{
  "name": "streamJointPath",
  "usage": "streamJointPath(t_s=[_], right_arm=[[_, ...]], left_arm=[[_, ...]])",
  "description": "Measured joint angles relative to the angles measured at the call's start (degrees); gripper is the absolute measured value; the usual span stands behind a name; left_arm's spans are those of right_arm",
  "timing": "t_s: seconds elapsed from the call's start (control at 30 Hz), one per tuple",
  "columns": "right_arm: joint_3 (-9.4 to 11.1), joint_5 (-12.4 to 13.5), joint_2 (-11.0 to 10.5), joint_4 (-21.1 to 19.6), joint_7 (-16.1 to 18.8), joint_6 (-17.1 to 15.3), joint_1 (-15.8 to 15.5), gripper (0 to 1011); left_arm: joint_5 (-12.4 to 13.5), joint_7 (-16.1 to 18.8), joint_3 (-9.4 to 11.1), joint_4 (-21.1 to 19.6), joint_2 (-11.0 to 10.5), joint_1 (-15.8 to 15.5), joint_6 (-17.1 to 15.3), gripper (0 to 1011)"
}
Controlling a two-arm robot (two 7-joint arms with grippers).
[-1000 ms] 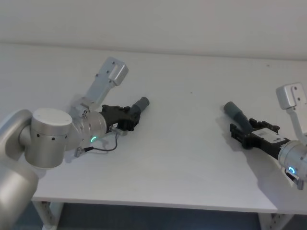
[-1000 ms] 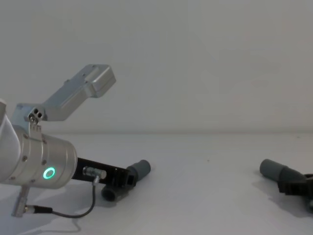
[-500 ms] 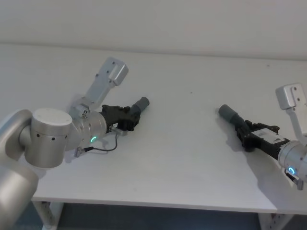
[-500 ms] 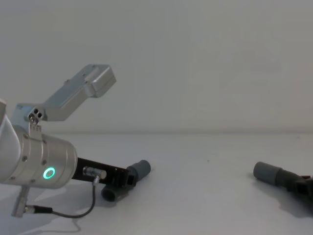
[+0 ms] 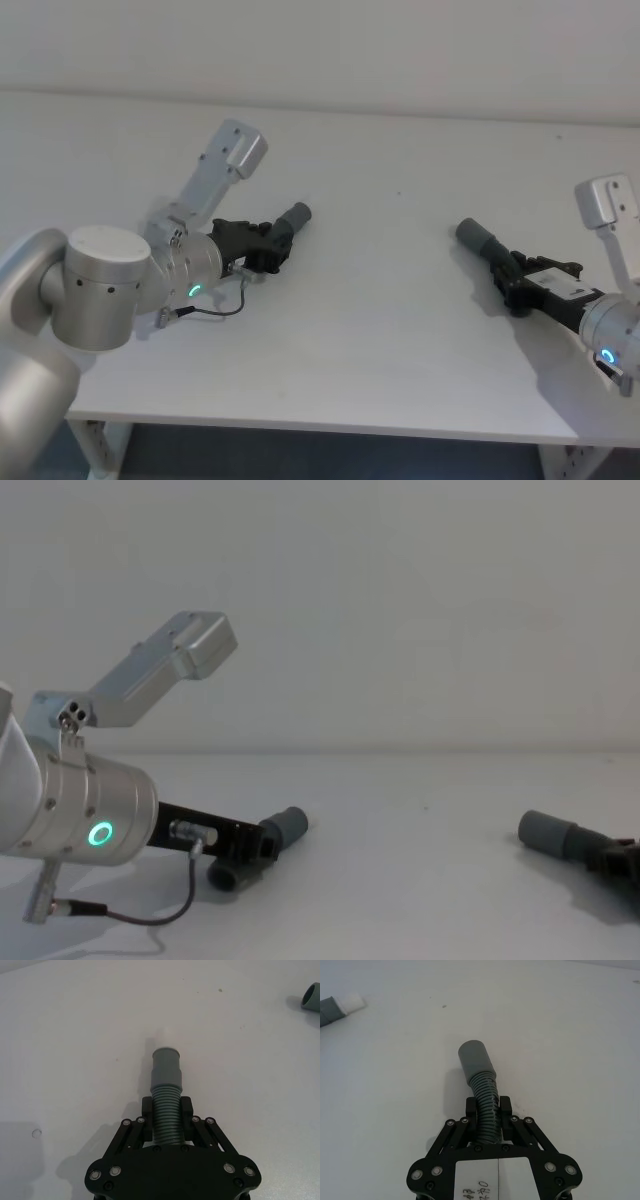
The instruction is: Use both hands to pick up one end of the pipe from the table, align the ends, and insert them.
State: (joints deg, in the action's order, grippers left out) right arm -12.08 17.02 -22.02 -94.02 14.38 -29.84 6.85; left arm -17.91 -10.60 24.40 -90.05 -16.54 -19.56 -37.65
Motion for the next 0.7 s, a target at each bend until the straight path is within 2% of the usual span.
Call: streamJointPath(t_s=[0.37,0.7], right_arm=[[0.35,-0.20,0.13,-1.03,-0.18,1.60,-0.50,262],[1.22,-0.61,0.08,-4.27,-0.29,6.30,-1.52,262]], left_arm=[[0.80,-1.75,0.55,-0.23,-1.05,-0.49,1.76,317],[2.07,-5.37,1.45,-1.51,-3.29,-2.03,5.62,317]])
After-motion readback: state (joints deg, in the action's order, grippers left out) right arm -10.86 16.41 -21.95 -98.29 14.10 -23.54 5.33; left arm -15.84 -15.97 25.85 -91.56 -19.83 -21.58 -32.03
